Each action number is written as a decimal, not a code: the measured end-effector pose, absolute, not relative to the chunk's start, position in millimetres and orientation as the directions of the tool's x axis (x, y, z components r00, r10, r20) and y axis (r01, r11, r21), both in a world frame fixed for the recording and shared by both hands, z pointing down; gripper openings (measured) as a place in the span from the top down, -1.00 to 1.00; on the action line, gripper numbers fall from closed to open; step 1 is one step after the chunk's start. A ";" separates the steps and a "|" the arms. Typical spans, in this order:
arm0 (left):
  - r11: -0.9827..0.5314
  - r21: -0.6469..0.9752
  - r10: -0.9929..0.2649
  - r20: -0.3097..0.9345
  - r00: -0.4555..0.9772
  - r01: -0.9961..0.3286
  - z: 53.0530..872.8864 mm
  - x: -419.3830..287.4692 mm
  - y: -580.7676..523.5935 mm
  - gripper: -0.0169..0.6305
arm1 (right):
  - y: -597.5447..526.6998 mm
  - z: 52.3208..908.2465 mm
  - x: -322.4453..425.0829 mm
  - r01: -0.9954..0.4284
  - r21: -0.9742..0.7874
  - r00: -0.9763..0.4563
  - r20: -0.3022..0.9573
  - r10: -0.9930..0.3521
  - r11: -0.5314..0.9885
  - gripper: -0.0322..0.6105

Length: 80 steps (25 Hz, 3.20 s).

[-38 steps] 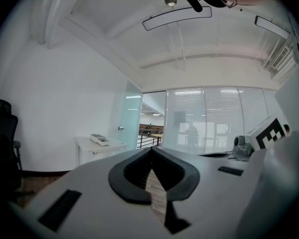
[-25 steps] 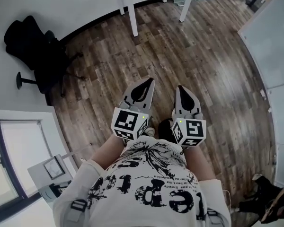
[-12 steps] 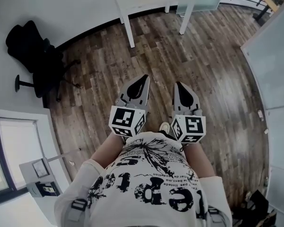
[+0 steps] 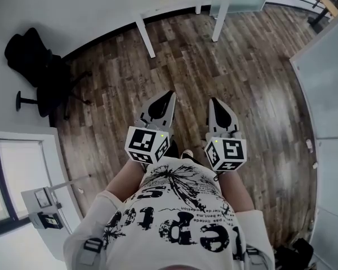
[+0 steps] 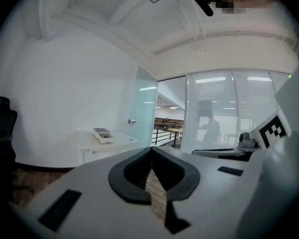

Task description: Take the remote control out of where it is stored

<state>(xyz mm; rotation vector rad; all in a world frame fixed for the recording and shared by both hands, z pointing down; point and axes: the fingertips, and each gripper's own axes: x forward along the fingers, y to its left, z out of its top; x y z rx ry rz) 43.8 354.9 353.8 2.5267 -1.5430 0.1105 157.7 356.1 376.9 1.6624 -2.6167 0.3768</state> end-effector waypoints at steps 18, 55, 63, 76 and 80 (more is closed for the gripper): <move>-0.569 0.192 -0.789 0.149 0.597 -0.800 359.2 69.1 130.2 0.93 | 152.9 371.4 172.2 -0.942 -0.158 -0.323 0.177 -0.930 0.297 0.91; -0.098 0.302 -0.985 0.108 0.136 -0.948 365.6 30.9 -241.6 0.93 | -271.7 377.1 153.6 -0.711 -0.132 -0.703 0.174 -0.690 0.691 0.91; -0.013 0.140 -0.981 0.190 0.040 -0.990 375.5 45.5 -301.5 0.93 | -347.0 393.1 168.9 -0.677 -0.231 -0.736 0.204 -0.645 0.699 0.91; -0.119 0.241 -0.953 0.246 0.179 -0.963 398.0 -15.3 -451.0 0.93 | -483.0 395.0 74.3 -0.698 -0.159 -0.713 0.245 -0.656 0.699 0.91; -0.165 0.285 -0.930 0.273 0.245 -0.944 408.5 -36.3 -490.7 0.92 | -527.4 398.4 48.1 -0.720 -0.153 -0.690 0.266 -0.673 0.677 0.91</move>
